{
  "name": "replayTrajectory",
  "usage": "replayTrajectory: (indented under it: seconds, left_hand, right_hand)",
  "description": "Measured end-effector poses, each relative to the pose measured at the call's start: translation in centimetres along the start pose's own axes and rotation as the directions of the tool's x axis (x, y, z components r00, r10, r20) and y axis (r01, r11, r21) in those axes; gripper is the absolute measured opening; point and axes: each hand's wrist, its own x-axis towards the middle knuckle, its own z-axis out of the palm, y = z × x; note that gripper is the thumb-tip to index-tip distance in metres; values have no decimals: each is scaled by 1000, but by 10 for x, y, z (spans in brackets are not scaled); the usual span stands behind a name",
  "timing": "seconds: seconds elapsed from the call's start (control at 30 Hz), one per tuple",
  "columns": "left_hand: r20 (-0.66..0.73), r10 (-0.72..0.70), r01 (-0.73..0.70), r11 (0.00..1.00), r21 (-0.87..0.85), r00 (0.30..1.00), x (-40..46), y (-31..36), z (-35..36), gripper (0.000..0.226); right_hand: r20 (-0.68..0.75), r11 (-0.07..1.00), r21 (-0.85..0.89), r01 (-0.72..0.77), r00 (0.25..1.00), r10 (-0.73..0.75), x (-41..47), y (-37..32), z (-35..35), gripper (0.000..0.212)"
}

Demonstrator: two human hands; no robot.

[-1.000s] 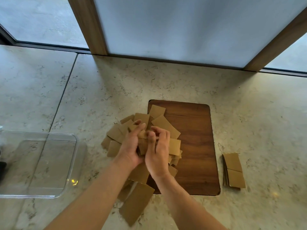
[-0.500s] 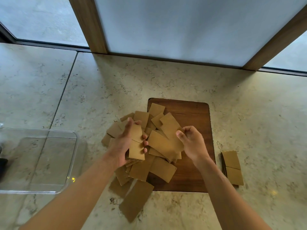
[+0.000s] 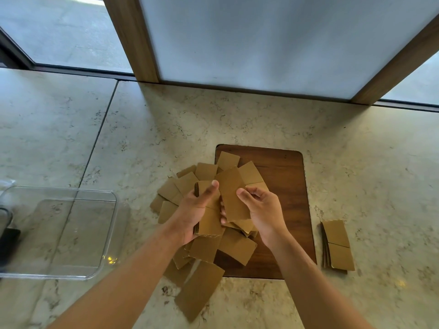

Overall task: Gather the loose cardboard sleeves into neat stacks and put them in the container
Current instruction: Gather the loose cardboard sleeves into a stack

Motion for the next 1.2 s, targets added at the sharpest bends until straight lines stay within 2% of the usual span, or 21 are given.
replayTrajectory:
  seconds: [0.07, 0.13, 0.17, 0.23, 0.3, 0.37, 0.43, 0.5, 0.53, 0.57, 0.67, 0.73, 0.8, 0.83, 0.9, 0.93, 0.97, 1.03, 1.07, 1.1, 1.2]
  left_hand:
    - [-55, -11, 11, 1000, 5, 998, 3, -4, -2, 50]
    - [-98, -51, 45, 997, -64, 994, 6, -10, -6, 44]
    - [-113, -81, 63, 986, -156, 990, 7, -13, -9, 39]
    - [-85, -106, 69, 932, -355, 991, 7, -17, -17, 32]
    - [-19, -70, 53, 879, -474, 997, 9, -19, -20, 37]
    - [6, -19, 20, 869, -495, 1000, 15, -20, -21, 54]
    - [24, 10, 3, 874, -486, 1000, 20, -16, -20, 59]
    - [15, 20, -12, 894, -447, 1000, 25, -11, -18, 56]
    - [0, 28, -26, 911, -411, 1000, 28, -7, -14, 58]
    - [-23, 39, -45, 932, -360, 999, 31, -5, -11, 65]
    - [-84, 70, -86, 975, -207, 994, 42, 2, 4, 76]
    - [-65, 109, -116, 987, -113, 992, 48, 2, 14, 67]
    - [-51, 108, -109, 994, -30, 993, 51, -3, 21, 52]
    - [-48, 91, -92, 996, -19, 995, 51, -6, 23, 44]
    - [-19, 46, -48, 995, -91, 999, 47, -13, 20, 44]
    - [-4, 35, -35, 987, -159, 999, 43, -16, 16, 49]
    - [10, 35, -31, 973, -228, 999, 38, -19, 10, 54]
    - [21, 48, -39, 947, -320, 999, 26, -22, -1, 58]
    - [14, 59, -51, 941, -334, 998, 19, -24, -6, 57]
    - [7, 74, -67, 942, -330, 997, 13, -26, -10, 55]
    - [-34, 93, -99, 945, -312, 995, -6, -33, -17, 48]
  right_hand:
    - [24, 969, -246, 37, 999, -32, -5, 6, 9, 7]
    - [187, 821, -526, 220, 972, -141, -9, 12, 17, 14]
    - [204, 781, -563, 271, 961, -186, -8, 14, 16, 22]
    - [8, 812, -554, 183, 977, -214, 6, 12, 7, 34]
    - [-254, 756, -654, 27, 933, -253, 31, 11, -9, 34]
    - [-295, 613, -779, -134, 941, -169, 51, 8, -19, 65]
    - [-240, 507, -846, -161, 966, -93, 66, 5, -22, 77]
    - [-218, 532, -834, -145, 973, -76, 79, -1, -29, 48]
    - [-220, 598, -789, -139, 973, -64, 83, -6, -36, 26]
    - [-232, 668, -731, -140, 971, -50, 86, -10, -43, 19]
    - [-296, 889, -444, -109, 955, -31, 77, -15, -60, 40]
    - [-127, 969, -223, -108, 989, 81, 59, -12, -51, 50]
    - [131, 961, -224, -160, 972, 193, 40, -1, -32, 51]
    - [179, 948, -281, -149, 963, 204, 35, 5, -24, 50]
    - [67, 921, -380, -84, 991, 118, 31, 15, -17, 40]
    - [-25, 881, -472, -27, 1000, 18, 32, 20, -18, 29]
    - [-21, 807, -589, 29, 999, -50, 30, 22, -21, 20]
    - [154, 587, -796, 148, 987, -39, 26, 29, -26, 52]
    - [195, 527, -828, 190, 980, -47, 24, 34, -27, 60]
    - [170, 517, -833, 199, 980, -103, 22, 37, -27, 57]
    - [-135, 698, -711, 85, 958, -254, 21, 34, -35, 27]
